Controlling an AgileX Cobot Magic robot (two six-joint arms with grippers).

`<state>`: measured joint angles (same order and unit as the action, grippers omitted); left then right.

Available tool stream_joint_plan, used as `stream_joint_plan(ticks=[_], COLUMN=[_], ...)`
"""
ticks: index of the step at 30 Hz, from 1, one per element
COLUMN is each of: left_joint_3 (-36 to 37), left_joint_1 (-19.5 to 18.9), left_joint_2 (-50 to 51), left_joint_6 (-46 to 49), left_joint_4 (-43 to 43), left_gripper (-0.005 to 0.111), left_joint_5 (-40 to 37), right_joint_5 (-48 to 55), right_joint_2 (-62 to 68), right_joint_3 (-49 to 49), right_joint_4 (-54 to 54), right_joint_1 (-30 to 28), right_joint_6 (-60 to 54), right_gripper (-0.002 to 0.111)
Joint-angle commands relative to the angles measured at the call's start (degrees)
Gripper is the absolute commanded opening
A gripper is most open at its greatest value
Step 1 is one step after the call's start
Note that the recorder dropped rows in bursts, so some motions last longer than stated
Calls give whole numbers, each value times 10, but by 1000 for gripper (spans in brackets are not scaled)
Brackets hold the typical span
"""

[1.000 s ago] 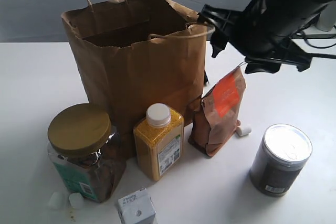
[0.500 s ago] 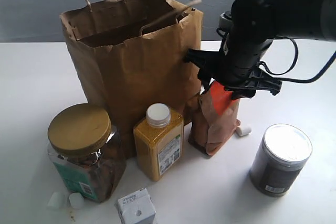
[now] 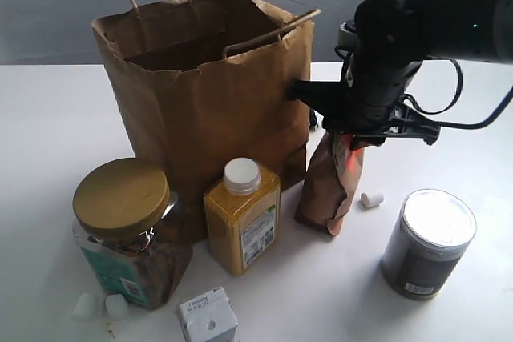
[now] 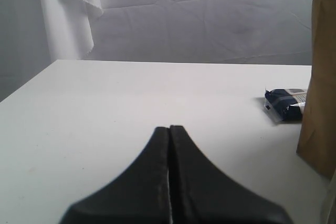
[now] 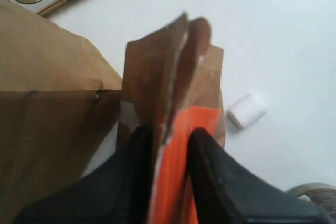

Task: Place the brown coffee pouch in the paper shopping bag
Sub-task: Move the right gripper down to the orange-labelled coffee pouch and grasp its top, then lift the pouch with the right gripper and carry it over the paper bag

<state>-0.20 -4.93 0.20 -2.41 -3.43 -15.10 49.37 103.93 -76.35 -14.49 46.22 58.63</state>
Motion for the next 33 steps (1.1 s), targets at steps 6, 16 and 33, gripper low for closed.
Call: stream_joint_plan(ticks=[6,16,33], left_joint_3=[2,2,2], left_joint_1=[-2,-2,-2], left_joint_2=[-2,-2,-2], left_joint_6=[-2,-2,-2], left_joint_4=[-2,-2,-2], left_gripper=[0,0,0], left_joint_5=[2,2,2], right_joint_5=[28,28,-334], right_joint_2=[-134,-271,-358], right_joint_3=[-1,-1,-4], right_joint_4=[-63,-151,-159], right_joint_1=[12,13,26], right_joint_6=[-3,-22,-69], right_gripper=[0,0,0])
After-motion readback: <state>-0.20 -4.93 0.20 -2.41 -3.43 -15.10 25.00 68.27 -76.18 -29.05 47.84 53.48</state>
